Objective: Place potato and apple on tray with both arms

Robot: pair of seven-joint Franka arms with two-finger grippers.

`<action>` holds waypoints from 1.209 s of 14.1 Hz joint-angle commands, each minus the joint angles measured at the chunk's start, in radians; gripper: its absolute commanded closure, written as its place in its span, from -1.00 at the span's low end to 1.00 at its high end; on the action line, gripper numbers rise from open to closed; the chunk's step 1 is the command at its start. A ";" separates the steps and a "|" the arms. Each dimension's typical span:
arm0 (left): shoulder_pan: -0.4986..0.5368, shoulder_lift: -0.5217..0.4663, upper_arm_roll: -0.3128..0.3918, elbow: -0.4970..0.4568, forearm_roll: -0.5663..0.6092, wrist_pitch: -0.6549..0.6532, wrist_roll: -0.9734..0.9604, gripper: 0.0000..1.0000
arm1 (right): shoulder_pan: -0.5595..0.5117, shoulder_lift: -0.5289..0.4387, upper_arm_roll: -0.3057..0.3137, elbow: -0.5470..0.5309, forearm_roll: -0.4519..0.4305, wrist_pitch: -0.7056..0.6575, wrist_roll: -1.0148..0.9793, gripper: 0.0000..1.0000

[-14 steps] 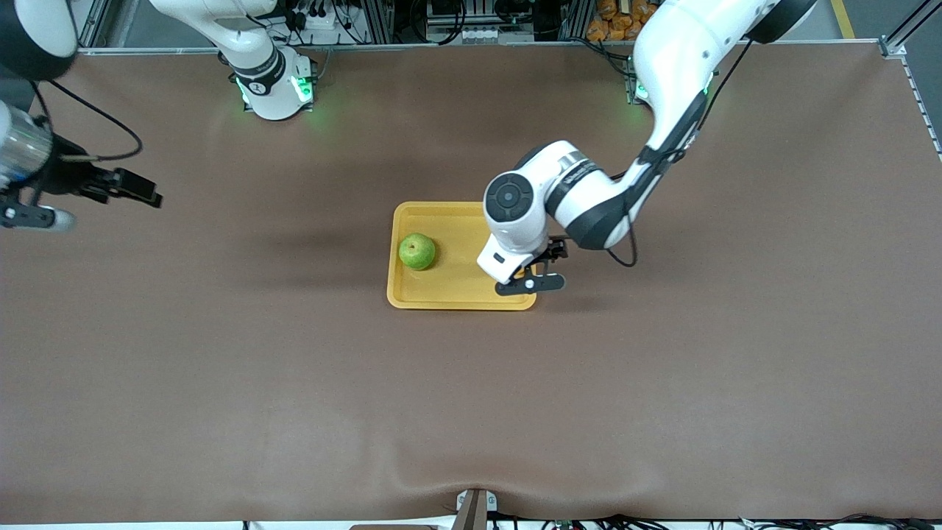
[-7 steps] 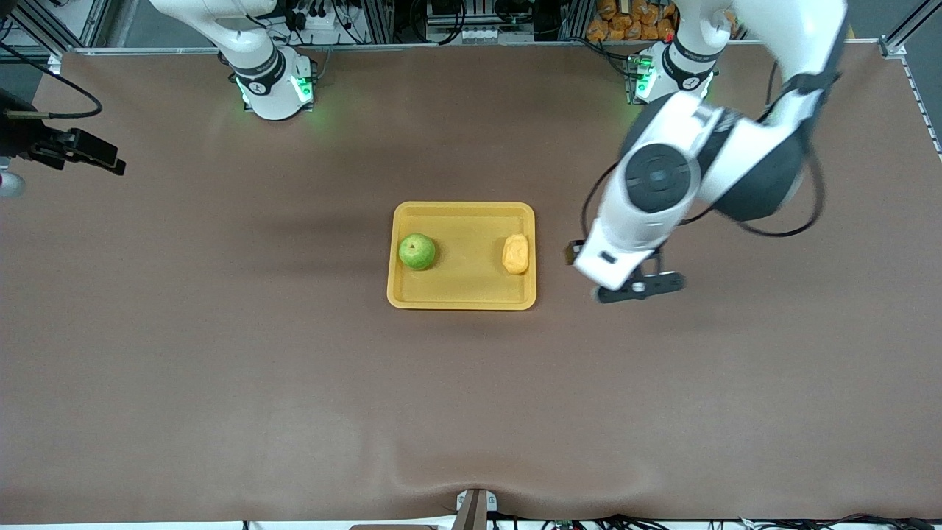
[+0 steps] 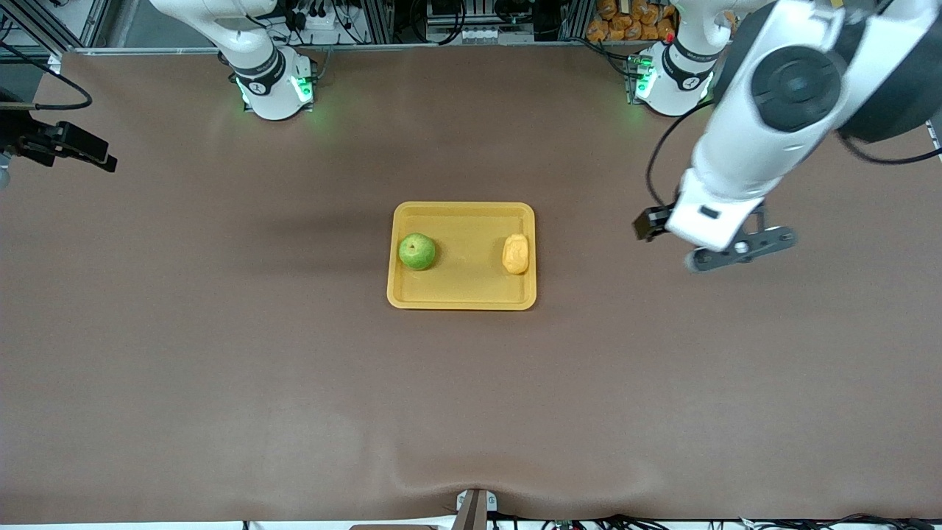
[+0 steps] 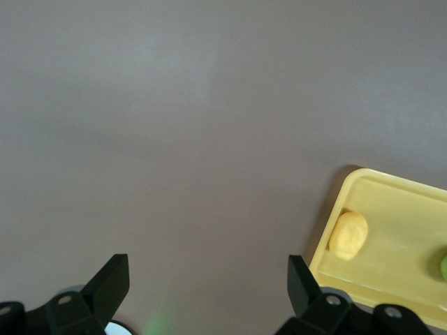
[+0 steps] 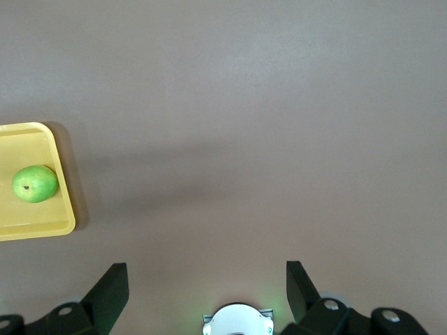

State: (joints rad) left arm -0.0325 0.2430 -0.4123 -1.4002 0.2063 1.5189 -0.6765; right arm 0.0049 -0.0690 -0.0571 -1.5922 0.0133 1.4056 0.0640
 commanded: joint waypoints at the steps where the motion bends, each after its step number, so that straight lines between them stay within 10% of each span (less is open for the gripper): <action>1: 0.035 -0.062 0.003 -0.025 -0.013 -0.016 0.081 -1.00 | -0.016 0.014 0.014 0.034 0.016 0.018 0.000 -1.00; 12: 0.169 -0.159 0.006 -0.026 -0.045 -0.033 0.293 -1.00 | -0.037 0.026 0.010 0.043 0.082 0.069 0.007 -1.00; 17: 0.000 -0.228 0.246 -0.085 -0.099 -0.034 0.426 -1.00 | -0.034 0.041 0.011 0.044 0.074 0.072 -0.007 -1.00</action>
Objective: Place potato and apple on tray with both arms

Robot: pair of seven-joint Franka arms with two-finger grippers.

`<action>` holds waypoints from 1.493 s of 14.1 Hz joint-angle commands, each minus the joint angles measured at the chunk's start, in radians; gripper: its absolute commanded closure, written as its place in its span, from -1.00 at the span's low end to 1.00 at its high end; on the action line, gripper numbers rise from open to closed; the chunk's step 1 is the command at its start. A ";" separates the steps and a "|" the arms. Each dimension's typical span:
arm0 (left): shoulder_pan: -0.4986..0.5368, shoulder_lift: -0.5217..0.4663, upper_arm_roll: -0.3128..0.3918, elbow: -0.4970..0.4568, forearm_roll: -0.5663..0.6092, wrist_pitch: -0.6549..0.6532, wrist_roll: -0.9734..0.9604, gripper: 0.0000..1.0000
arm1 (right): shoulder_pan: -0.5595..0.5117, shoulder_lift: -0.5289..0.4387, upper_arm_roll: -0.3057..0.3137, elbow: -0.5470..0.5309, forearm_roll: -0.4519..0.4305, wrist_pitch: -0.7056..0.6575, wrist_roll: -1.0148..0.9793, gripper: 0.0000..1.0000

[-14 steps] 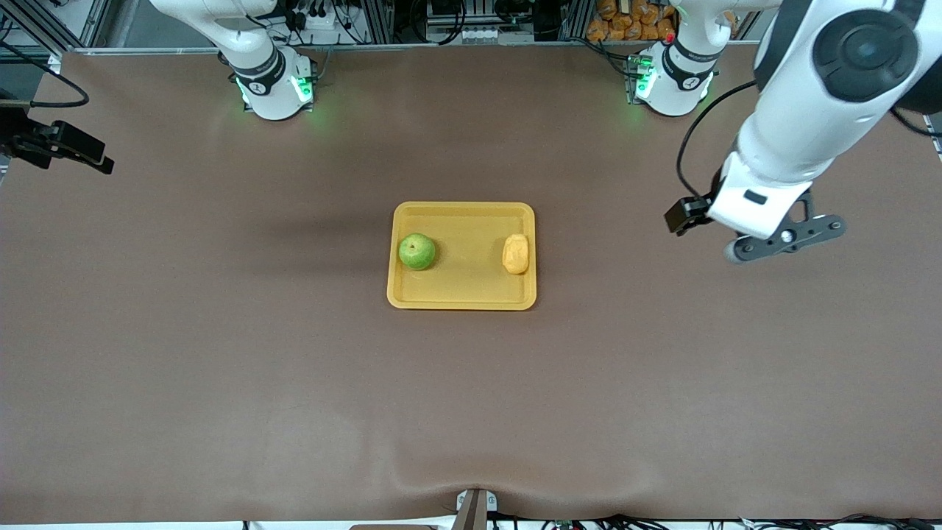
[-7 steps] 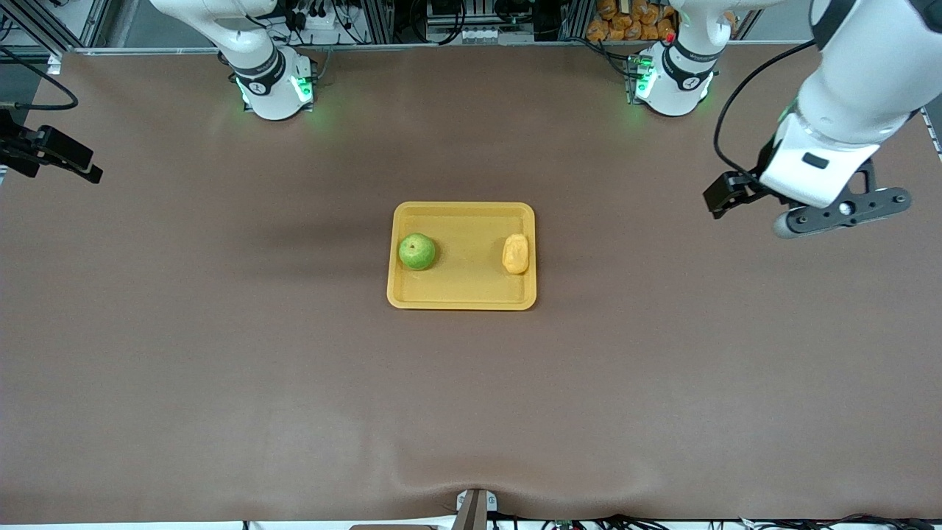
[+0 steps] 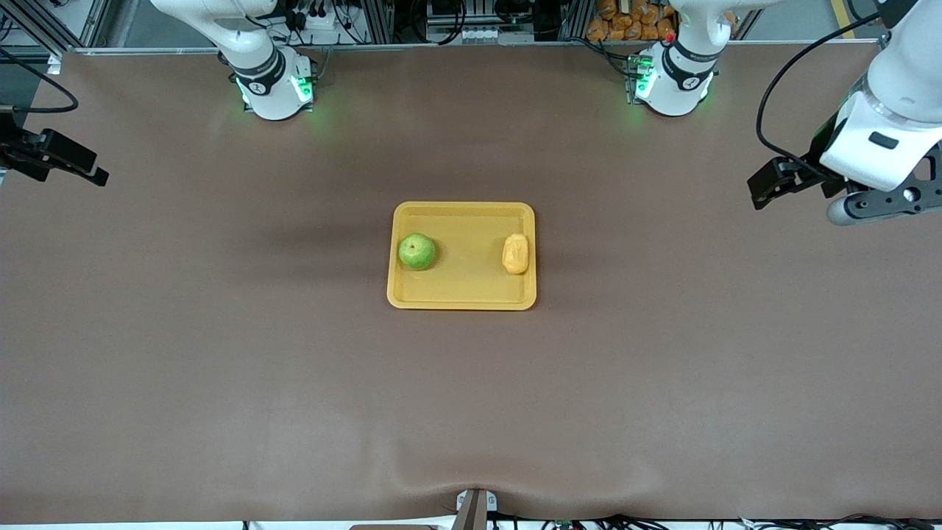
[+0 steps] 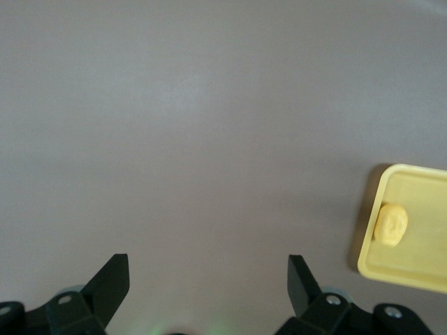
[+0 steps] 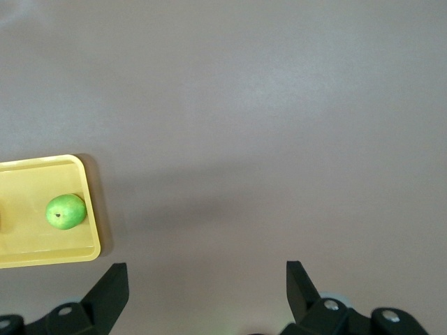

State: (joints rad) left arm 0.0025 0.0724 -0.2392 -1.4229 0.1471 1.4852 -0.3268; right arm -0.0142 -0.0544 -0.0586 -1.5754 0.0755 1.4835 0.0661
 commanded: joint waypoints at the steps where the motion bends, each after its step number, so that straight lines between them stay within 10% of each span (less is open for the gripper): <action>1: -0.045 -0.074 0.105 -0.077 -0.044 0.000 0.109 -1.00 | -0.010 0.030 0.017 0.032 0.001 -0.008 -0.009 -1.00; 21: -0.061 -0.167 0.149 -0.137 -0.104 -0.068 0.120 -1.00 | -0.007 0.031 0.019 0.055 -0.057 -0.009 -0.008 -1.00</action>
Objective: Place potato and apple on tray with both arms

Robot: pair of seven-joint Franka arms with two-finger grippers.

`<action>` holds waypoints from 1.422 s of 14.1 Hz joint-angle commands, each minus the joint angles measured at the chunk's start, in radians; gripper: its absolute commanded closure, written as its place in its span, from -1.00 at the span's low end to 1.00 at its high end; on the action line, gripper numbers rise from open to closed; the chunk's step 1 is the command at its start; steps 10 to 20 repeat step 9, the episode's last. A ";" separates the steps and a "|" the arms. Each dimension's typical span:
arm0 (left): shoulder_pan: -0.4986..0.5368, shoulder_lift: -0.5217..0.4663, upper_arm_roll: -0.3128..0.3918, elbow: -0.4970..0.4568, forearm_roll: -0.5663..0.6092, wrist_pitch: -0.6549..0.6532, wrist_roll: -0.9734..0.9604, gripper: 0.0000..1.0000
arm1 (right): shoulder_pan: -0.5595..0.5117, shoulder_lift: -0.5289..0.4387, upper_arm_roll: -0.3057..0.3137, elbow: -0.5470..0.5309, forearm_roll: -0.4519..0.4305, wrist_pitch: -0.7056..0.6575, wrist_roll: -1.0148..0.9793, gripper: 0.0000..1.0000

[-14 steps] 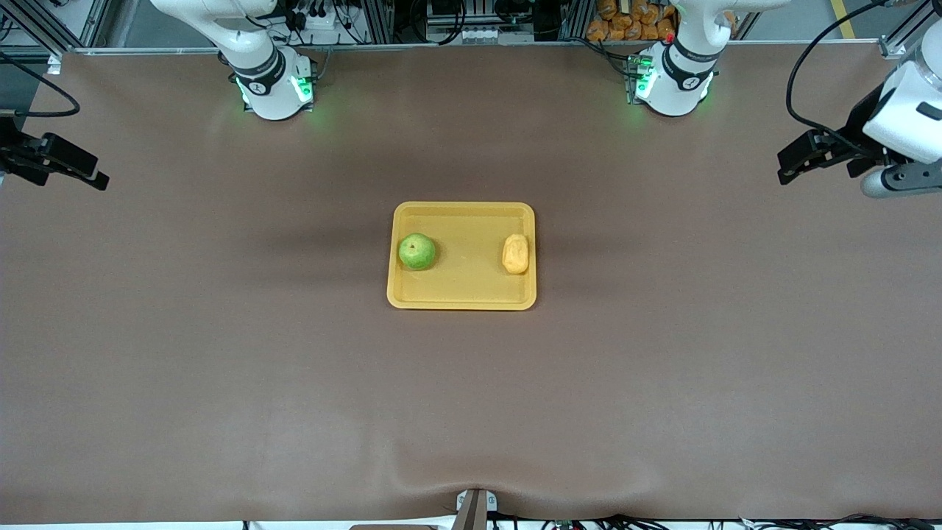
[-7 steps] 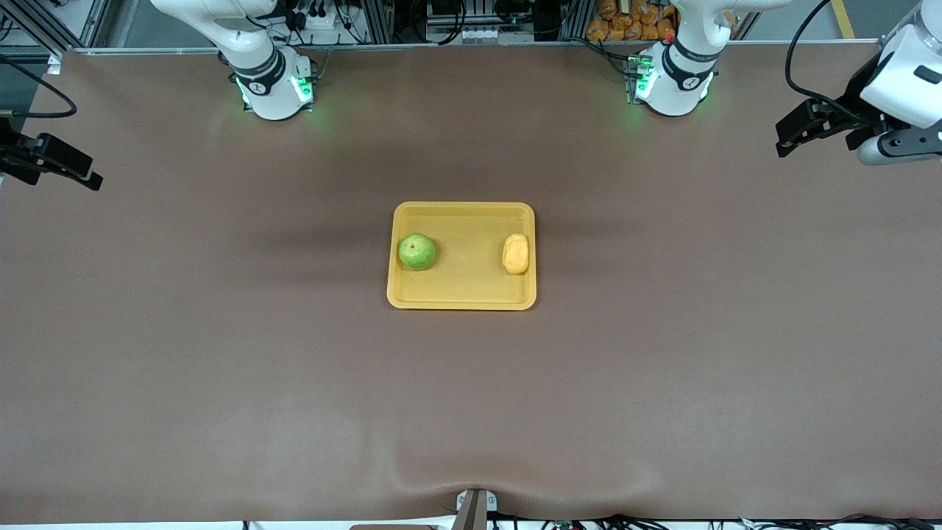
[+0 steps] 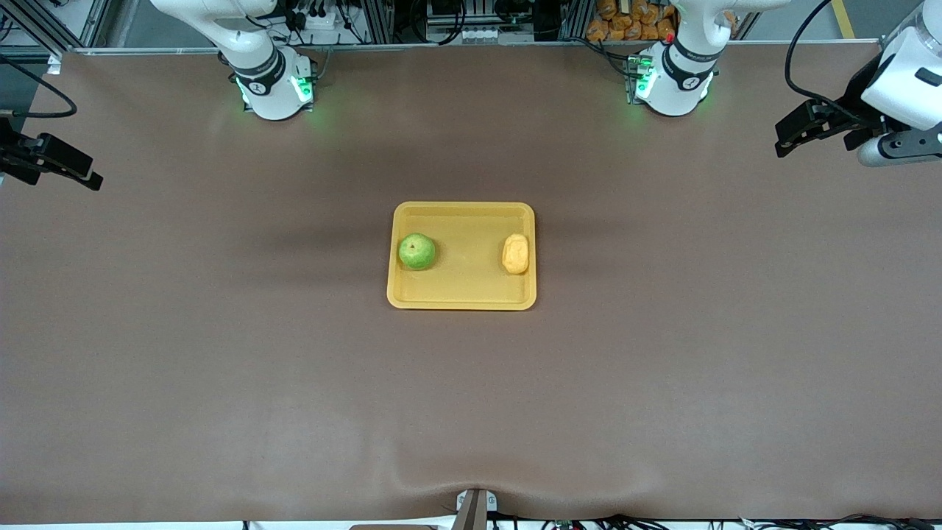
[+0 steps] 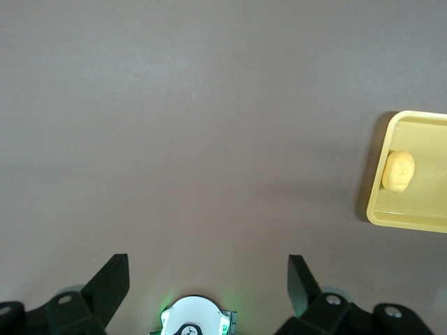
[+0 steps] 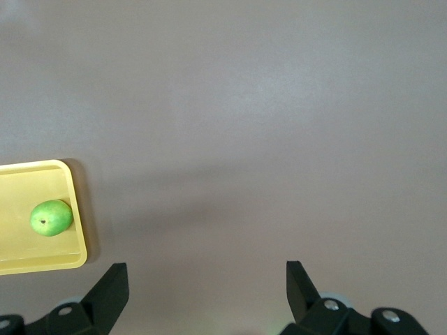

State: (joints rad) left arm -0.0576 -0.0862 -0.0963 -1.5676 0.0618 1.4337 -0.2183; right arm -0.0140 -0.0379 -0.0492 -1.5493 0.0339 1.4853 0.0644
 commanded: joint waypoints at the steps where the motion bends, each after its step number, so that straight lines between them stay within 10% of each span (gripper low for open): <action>1: -0.001 -0.009 0.006 0.008 -0.020 -0.016 0.011 -1.00 | -0.007 0.013 0.009 0.029 -0.015 -0.011 -0.006 -1.00; 20: 0.002 -0.010 0.007 0.027 -0.020 -0.033 0.008 -1.00 | -0.011 0.018 0.008 0.029 -0.006 -0.008 -0.002 -1.00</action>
